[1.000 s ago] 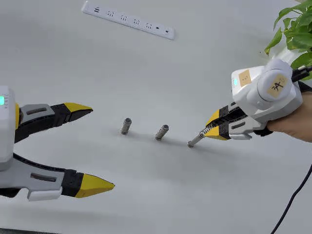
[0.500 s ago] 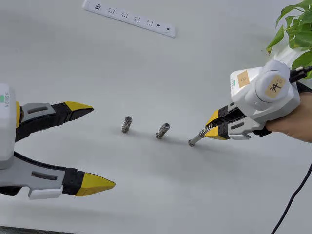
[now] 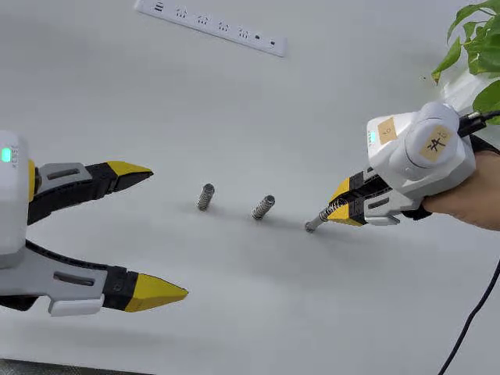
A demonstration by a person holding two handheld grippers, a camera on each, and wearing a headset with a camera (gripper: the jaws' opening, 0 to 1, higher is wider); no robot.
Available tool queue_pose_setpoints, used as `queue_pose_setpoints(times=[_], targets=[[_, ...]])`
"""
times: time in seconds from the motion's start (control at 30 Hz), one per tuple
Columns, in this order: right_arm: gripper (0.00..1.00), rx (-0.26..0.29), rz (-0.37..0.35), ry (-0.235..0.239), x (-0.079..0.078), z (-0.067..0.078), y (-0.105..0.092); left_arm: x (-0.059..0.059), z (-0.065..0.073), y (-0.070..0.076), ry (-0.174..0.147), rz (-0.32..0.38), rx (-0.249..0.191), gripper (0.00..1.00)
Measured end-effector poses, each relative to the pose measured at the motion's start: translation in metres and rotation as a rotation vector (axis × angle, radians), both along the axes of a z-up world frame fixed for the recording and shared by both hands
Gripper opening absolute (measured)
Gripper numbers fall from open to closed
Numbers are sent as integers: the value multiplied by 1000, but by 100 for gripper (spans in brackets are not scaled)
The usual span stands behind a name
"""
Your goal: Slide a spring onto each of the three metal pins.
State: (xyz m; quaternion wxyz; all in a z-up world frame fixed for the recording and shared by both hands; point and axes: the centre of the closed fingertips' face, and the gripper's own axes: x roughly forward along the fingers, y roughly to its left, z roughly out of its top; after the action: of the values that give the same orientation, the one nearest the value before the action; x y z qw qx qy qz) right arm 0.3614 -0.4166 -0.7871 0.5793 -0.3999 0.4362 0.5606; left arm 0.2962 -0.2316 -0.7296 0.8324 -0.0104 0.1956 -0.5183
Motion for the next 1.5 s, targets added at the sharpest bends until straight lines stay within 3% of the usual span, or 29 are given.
queue_pose_setpoints(times=[0.6, 1.1, 1.5], targets=[[6, -7, 5, 10, 5, -26, -3, 1, -3, -1, 11, 1, 0, 85], [7, -20, 8, 10, 3, -38, -3, 0, -3, -1, 13, 0, 5, 85], [8, -22, -1, 11, 4, -40, -4, 0, -2, 1, 13, 3, 4, 85]])
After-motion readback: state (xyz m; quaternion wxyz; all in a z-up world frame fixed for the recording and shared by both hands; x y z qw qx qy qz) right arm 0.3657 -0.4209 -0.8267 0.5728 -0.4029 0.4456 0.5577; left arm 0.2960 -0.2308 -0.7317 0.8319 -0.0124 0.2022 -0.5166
